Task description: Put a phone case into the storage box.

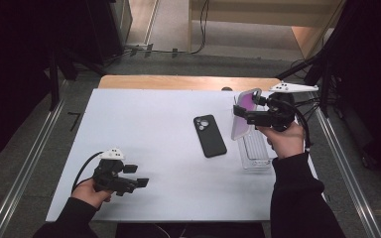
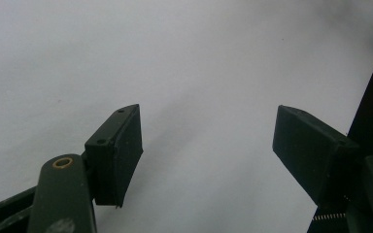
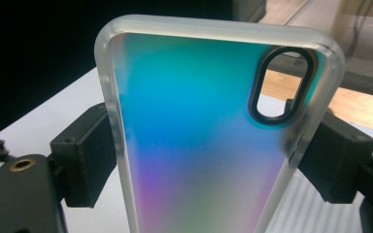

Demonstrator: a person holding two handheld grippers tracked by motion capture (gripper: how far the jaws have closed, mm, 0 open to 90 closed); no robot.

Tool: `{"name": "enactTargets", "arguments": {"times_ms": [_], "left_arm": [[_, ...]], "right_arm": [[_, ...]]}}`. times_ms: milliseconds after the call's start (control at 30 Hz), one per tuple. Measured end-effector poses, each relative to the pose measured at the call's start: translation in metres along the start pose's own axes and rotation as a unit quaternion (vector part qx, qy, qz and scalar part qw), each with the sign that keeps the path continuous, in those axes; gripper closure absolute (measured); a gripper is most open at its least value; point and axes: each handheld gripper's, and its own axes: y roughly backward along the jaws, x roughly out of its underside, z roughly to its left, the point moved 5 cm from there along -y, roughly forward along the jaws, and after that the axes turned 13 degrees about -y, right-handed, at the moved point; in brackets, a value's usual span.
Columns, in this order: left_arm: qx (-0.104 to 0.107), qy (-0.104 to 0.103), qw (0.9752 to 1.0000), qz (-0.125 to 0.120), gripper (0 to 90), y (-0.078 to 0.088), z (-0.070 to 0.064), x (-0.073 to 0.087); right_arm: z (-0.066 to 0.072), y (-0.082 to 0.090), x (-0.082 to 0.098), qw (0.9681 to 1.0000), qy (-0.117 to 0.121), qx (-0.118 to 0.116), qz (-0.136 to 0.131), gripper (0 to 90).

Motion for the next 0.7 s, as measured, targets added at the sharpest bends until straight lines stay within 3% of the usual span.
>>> {"name": "enactTargets", "arguments": {"times_ms": [200,333,400,700], "left_arm": [[0.003,-0.002,1.0,-0.002,27.0,0.0,0.0,-0.001],[0.002,-0.001,1.0,-0.002,27.0,0.0,0.0,-0.001],[0.002,-0.001,1.0,-0.003,27.0,0.0,0.0,-0.001],[0.004,-0.002,1.0,-0.002,27.0,0.0,-0.001,-0.001]], "right_arm": [[-0.012,0.004,-0.001,0.9991,-0.015,0.034,-0.02,14.6],[-0.022,0.007,-0.002,0.9967,-0.02,0.07,-0.035,14.6],[-0.025,0.008,-0.002,0.9962,-0.022,0.076,-0.038,14.6],[-0.043,0.011,0.0,0.9891,-0.038,0.123,-0.071,14.6]]}}
